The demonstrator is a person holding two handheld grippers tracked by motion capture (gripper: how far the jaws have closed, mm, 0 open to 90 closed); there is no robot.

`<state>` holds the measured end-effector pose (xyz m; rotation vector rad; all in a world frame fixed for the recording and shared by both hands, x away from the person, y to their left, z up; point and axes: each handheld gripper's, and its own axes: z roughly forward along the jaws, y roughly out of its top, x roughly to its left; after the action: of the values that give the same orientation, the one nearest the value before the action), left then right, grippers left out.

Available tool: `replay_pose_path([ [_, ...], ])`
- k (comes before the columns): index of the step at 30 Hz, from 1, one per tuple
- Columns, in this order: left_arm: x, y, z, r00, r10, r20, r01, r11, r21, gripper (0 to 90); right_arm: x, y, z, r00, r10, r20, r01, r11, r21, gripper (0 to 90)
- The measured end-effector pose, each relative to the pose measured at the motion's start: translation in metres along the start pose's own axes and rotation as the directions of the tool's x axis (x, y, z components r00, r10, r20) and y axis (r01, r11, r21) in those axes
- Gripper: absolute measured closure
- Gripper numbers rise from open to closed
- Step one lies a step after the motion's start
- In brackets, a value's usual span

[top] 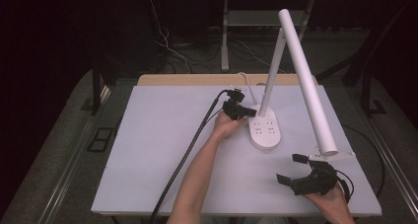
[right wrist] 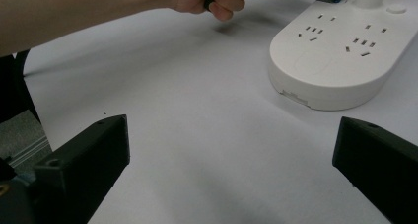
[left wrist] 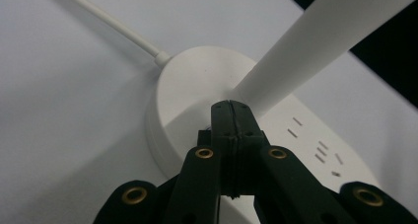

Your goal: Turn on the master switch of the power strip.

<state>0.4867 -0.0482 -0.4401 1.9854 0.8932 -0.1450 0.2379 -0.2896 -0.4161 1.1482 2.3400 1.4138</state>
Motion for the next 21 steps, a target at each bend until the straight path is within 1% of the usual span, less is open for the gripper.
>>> replay_pose_path([
  [1,0.003,-0.002,0.0,0.9996,-0.02,0.019,0.02,0.9996,-0.02,90.0,0.0,0.0,0.0,1.0,0.0,0.0,0.0,1.0,0.0,0.3],
  [2,0.004,-0.003,-0.002,0.9997,-0.02,0.014,0.021,0.9986,-0.049,89.8,0.0,0.0,0.0,1.0,0.001,0.0,-0.001,1.0,0.001,0.3],
  [5,0.003,-0.004,-0.002,0.9999,-0.013,0.007,0.014,0.9982,-0.059,89.8,0.0,0.0,0.0,1.0,-0.001,0.004,0.001,1.0,-0.001,0.3],
  [6,0.001,-0.004,-0.004,0.9999,-0.012,-0.005,0.011,0.9968,-0.079,89.7,-0.001,-0.001,-0.001,1.0,-0.003,0.004,0.003,1.0,-0.003,0.3],
  [7,0.001,-0.004,-0.004,0.9999,-0.012,-0.005,0.011,0.9968,-0.079,89.7,-0.001,-0.001,-0.001,1.0,-0.003,0.004,0.003,1.0,-0.003,0.3],
  [8,0.0,-0.002,-0.008,0.9998,0.007,-0.016,-0.008,0.996,-0.089,89.7,-0.001,-0.001,-0.002,1.0,-0.001,0.007,0.001,1.0,-0.007,0.3],
  [9,0.0,-0.002,-0.008,0.9998,0.007,-0.016,-0.008,0.996,-0.089,89.7,-0.001,-0.001,-0.002,1.0,-0.001,0.007,0.001,1.0,-0.007,0.3],
  [11,-0.002,0.001,-0.013,0.9993,0.024,-0.028,-0.027,0.9954,-0.092,89.7,-0.002,-0.001,-0.003,1.0,0.0,0.008,0.0,1.0,-0.008,0.3],
  [12,-0.003,0.003,-0.018,0.998,0.048,-0.042,-0.052,0.9942,-0.094,89.7,-0.003,-0.001,-0.003,0.9999,0.001,0.01,-0.001,1.0,-0.009,0.3],
  [13,-0.003,0.003,-0.018,0.998,0.048,-0.042,-0.052,0.9942,-0.094,89.7,-0.003,-0.001,-0.003,0.9999,0.001,0.01,-0.001,1.0,-0.009,0.3],
  [14,-0.004,0.005,-0.024,0.9966,0.063,-0.053,-0.068,0.9933,-0.093,89.7,-0.003,-0.001,-0.003,0.9999,0.001,0.011,-0.001,1.0,-0.01,0.3],
  [15,-0.004,0.005,-0.024,0.9966,0.063,-0.053,-0.068,0.9933,-0.093,89.7,-0.003,-0.001,-0.003,0.9999,0.001,0.011,-0.001,1.0,-0.01,0.3],
  [17,-0.004,0.007,-0.03,0.996,0.067,-0.058,-0.073,0.9927,-0.096,89.7,-0.002,-0.001,-0.003,1.0,0.001,0.009,0.0,1.0,-0.009,0.3],
  [18,-0.005,0.008,-0.033,0.9949,0.08,-0.062,-0.086,0.9915,-0.098,89.7,-0.002,-0.001,-0.003,1.0,-0.001,0.008,0.001,1.0,-0.008,0.3],
  [21,-0.007,0.01,-0.04,0.9927,0.099,-0.069,-0.105,0.9897,-0.097,89.5,-0.002,-0.001,-0.003,1.0,-0.001,0.009,0.001,1.0,-0.01,0.3],
])
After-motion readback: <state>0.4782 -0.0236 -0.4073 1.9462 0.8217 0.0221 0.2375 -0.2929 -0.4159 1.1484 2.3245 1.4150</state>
